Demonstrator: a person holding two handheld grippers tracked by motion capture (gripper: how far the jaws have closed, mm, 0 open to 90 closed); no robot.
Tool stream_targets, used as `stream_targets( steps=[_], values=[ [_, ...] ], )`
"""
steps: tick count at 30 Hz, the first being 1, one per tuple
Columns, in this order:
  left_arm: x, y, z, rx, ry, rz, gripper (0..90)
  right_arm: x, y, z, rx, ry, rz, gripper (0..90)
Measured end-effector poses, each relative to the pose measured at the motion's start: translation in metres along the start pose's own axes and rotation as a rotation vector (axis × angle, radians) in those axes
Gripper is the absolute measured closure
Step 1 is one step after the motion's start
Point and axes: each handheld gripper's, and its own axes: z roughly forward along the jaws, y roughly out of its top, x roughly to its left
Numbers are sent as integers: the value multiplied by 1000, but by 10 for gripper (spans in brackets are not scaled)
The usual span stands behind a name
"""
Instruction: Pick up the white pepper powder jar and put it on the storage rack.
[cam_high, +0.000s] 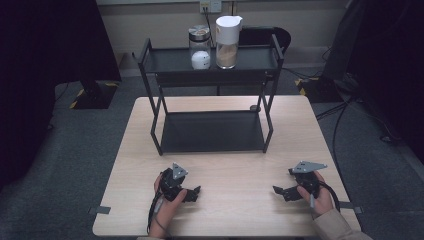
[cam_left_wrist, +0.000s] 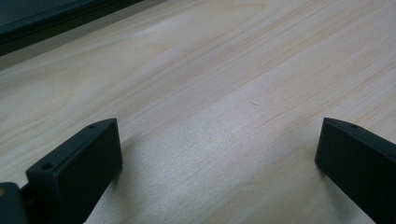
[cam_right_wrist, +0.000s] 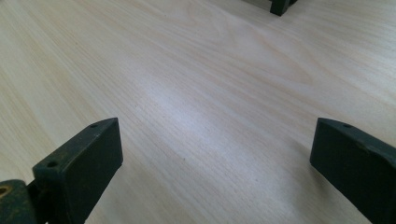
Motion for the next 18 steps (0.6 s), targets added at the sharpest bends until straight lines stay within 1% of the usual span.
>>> stream_targets(
  steps=[1, 3, 5, 7, 13, 16, 18],
  values=[
    [0, 0, 0, 0, 0, 0, 1, 1, 1, 0, 12, -11, -9, 15],
    [0, 0, 0, 0, 0, 0, 1, 1, 3, 0, 36, -10, -30, 16],
    [0, 0, 0, 0, 0, 0, 1, 3, 4, -1, 52, -19, -64, 2],
    [0, 0, 0, 0, 0, 0, 1, 2, 4, -1, 59, -15, -78, 0],
    [0, 0, 0, 0, -1, -1, 1, 2, 4, -2, 59, -14, -78, 0],
    [3, -1, -1, -1, -11, 1, 4, 2, 5, -2, 62, -16, -72, 0],
    [8, 0, -4, 3, -25, -19, 6, 3, 11, -3, 79, -14, -61, 37]
  ],
)
